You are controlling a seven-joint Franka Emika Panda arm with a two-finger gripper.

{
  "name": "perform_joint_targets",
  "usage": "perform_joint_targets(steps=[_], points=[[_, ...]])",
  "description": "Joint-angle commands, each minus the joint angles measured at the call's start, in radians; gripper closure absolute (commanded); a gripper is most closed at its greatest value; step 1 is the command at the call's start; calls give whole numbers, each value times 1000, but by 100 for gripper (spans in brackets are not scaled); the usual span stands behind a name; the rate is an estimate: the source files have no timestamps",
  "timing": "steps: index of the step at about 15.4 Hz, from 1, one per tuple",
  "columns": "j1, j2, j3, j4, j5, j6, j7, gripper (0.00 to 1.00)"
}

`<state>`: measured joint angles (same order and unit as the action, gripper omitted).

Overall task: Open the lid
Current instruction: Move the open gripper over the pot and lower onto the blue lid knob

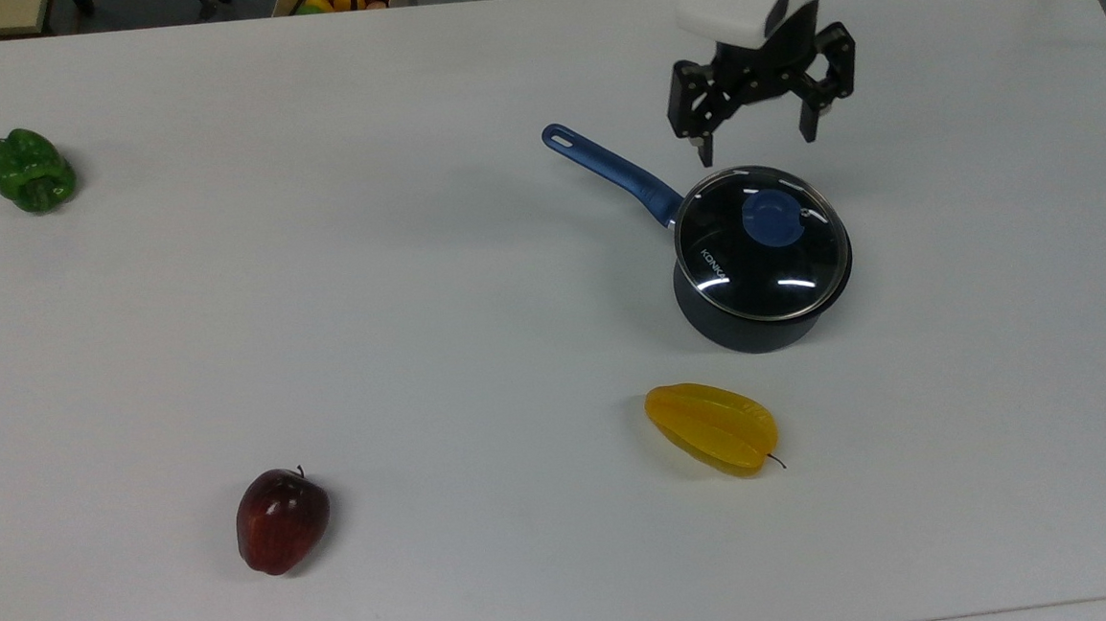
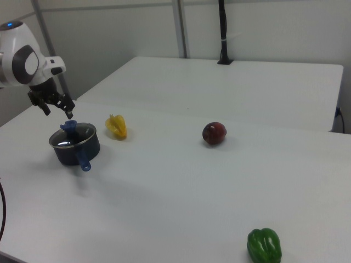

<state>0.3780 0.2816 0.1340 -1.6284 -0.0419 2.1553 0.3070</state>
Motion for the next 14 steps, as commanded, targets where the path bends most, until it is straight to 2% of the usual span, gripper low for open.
perform_joint_targets(steps=[1,4,6,14], points=[[42,51,-10,2,-87,75,151,0],[48,88,-10,4,-200,127,285,0],[48,102,-10,5,-243,144,316,0],[64,114,-10,4,-250,141,320,0]])
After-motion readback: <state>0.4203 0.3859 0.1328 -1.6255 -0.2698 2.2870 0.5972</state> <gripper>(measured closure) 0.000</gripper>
